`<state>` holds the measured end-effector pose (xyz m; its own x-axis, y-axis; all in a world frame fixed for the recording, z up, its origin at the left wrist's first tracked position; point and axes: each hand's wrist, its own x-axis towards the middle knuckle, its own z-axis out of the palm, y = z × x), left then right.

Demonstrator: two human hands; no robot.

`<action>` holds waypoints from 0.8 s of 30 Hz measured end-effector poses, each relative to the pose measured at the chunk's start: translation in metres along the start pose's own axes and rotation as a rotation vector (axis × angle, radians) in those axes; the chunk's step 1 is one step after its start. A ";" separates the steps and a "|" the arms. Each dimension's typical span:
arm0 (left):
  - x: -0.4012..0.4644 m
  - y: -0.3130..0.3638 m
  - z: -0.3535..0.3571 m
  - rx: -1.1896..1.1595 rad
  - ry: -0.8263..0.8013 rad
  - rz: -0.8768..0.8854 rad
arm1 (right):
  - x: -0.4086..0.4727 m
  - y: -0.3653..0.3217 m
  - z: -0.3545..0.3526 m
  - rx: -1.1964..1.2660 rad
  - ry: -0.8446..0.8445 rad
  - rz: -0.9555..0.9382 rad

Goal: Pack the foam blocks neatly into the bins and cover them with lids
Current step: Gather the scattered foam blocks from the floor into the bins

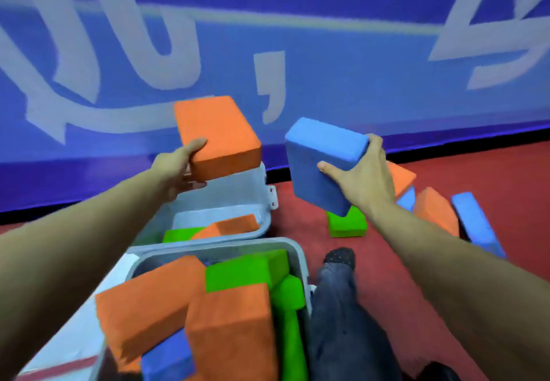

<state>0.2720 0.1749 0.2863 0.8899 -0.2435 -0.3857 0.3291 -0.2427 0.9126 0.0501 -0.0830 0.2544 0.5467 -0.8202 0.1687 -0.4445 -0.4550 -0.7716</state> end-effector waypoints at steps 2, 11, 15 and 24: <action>0.021 -0.019 -0.057 0.011 0.080 -0.087 | -0.005 -0.022 0.047 0.027 -0.065 0.014; 0.080 -0.081 -0.105 -0.127 0.062 -0.334 | -0.011 -0.055 0.193 0.159 -0.430 0.061; 0.087 -0.101 -0.060 0.004 -0.060 -0.343 | -0.023 -0.029 0.193 -0.040 -0.509 -0.082; 0.052 -0.106 0.105 0.249 -0.308 -0.121 | -0.002 0.073 0.083 -0.280 -0.459 0.019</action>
<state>0.2507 0.0893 0.1553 0.7011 -0.4595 -0.5452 0.3055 -0.4973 0.8120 0.0760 -0.0856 0.1469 0.7625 -0.6221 -0.1775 -0.5956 -0.5679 -0.5682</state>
